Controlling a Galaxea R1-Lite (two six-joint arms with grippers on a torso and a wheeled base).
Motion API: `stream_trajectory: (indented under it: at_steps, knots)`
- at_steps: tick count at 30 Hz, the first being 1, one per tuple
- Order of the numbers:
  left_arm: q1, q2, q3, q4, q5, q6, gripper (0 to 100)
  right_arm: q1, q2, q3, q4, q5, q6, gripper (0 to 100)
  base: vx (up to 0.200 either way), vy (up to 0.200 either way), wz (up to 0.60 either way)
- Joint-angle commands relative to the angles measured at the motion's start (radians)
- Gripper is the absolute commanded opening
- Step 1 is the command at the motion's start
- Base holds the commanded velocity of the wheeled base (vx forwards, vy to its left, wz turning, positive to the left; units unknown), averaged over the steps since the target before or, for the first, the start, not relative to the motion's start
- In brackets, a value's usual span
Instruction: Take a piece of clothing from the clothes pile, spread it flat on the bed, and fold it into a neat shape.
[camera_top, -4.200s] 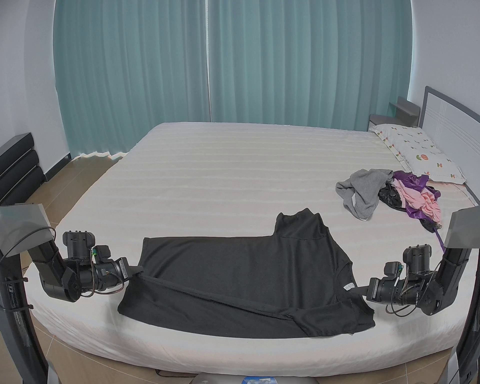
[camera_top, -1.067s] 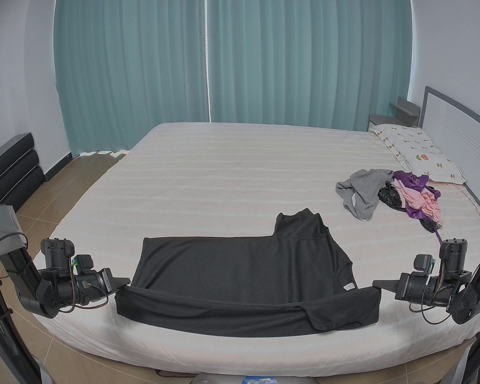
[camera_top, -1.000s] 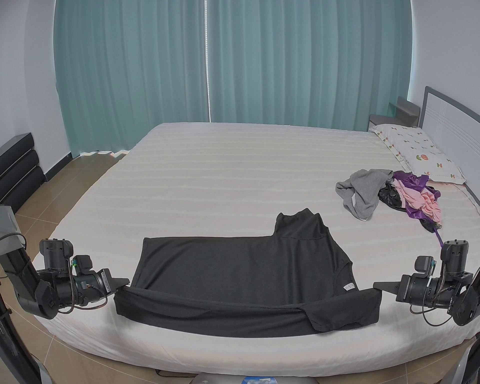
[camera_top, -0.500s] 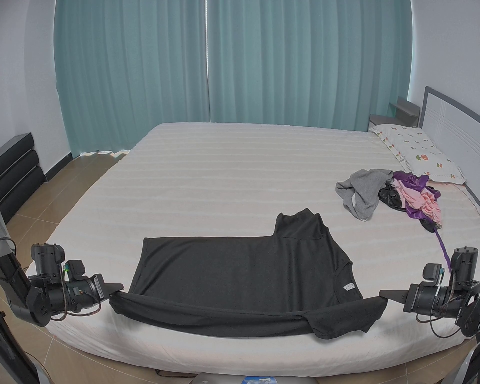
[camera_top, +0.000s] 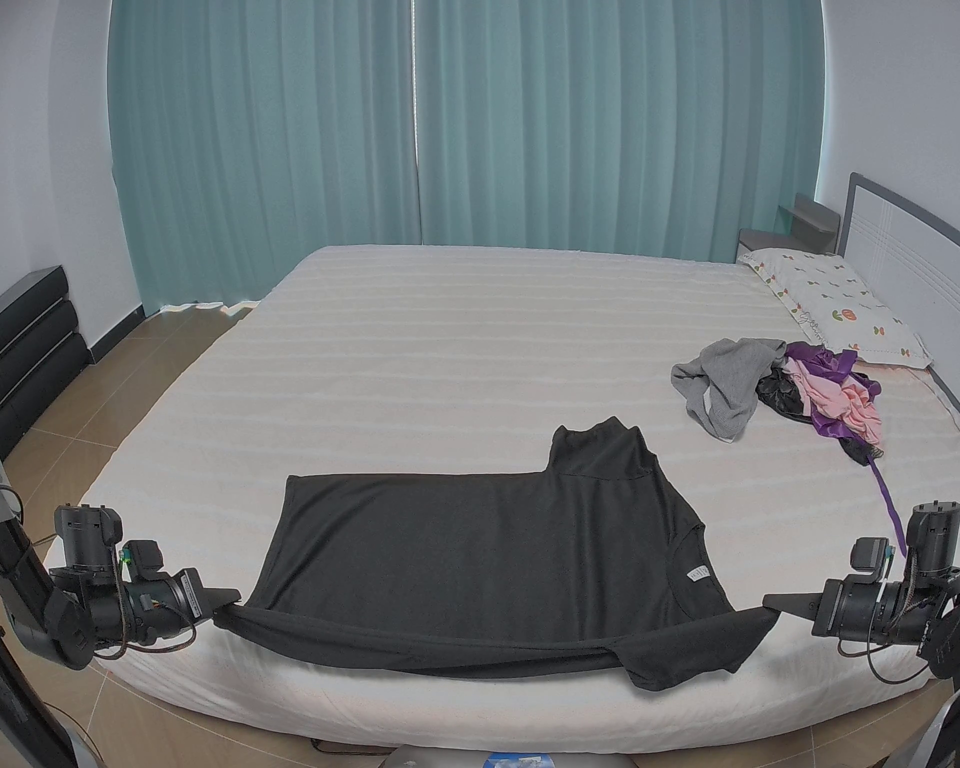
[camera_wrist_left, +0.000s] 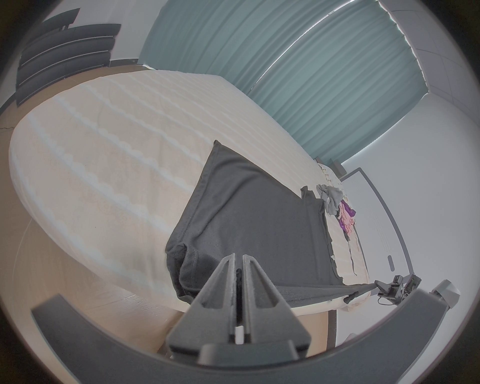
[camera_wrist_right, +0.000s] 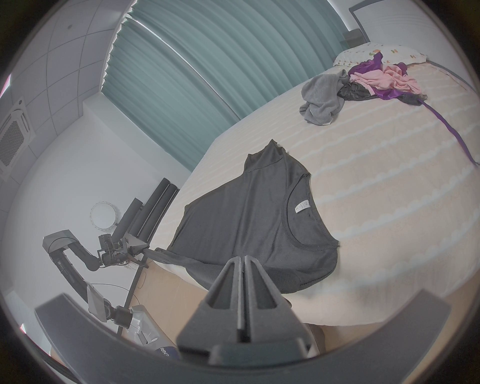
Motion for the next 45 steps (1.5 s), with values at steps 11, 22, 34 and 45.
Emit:
stream_trajectory:
  at_steps: [11,22,34,45]
  knots:
    - [-0.004,0.054,-0.047,0.0,0.043,-0.012,0,0.004,0.053,-0.03,0.019,-0.007,0.001,0,0.0,0.0,0.0]
    - [-0.029,0.192,-0.193,-0.011,0.077,-0.085,0,0.007,0.262,-0.219,0.022,-0.01,0.007,0,0.0,0.0,0.0]
    - [-0.049,0.307,-0.323,-0.005,0.079,-0.085,0,0.013,0.444,-0.403,0.048,-0.015,0.007,0,0.0,0.0,0.0]
    - [-0.058,0.381,-0.388,-0.003,0.082,-0.085,0,0.015,0.504,-0.476,0.083,-0.015,0.007,0,0.0,0.0,0.0]
